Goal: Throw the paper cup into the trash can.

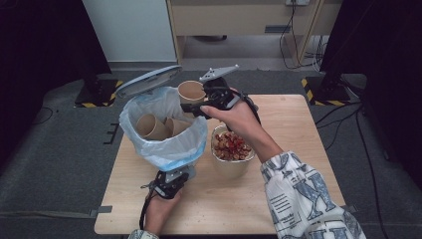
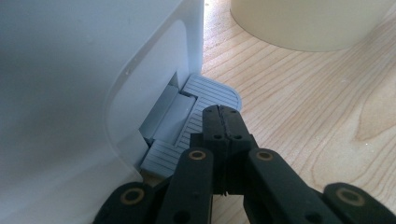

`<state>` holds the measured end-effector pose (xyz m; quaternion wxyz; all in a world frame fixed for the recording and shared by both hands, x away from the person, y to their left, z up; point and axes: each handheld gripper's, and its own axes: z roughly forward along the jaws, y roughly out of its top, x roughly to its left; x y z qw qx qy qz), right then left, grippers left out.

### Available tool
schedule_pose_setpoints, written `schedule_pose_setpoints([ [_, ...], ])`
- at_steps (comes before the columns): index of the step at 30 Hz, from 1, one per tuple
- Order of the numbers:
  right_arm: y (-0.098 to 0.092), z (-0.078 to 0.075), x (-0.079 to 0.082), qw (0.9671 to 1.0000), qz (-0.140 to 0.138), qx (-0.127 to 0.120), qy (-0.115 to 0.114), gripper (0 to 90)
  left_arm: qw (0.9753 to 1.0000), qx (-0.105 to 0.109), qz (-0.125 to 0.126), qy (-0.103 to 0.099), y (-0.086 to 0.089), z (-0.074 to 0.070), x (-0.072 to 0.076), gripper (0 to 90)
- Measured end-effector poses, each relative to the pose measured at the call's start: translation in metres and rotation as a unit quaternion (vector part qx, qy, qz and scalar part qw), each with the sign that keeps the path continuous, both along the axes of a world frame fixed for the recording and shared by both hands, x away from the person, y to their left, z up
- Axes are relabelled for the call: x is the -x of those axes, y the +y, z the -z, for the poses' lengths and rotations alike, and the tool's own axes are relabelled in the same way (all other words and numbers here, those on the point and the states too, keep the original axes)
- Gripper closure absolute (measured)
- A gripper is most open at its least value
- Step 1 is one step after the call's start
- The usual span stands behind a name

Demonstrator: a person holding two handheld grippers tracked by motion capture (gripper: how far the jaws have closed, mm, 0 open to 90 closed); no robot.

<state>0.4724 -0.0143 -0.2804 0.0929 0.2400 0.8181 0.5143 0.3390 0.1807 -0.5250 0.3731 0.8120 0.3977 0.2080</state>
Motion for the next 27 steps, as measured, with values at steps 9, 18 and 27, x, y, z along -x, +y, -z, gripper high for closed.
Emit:
schedule_pose_setpoints([
  [9,0.016,0.007,-0.005,1.0,0.002,0.004,0.0,29.8,1.0,0.001,0.0,0.0,0.0,0.0,0.0,89.6],
  [18,0.031,0.017,-0.012,0.9998,0.008,0.017,-0.001,29.3,1.0,0.001,0.001,0.0,0.0,0.0,0.0,89.6],
  [27,0.043,0.023,-0.017,0.9991,0.015,0.038,-0.008,27.3,1.0,0.002,0.0,0.0,0.0,0.0,0.0,89.6],
])
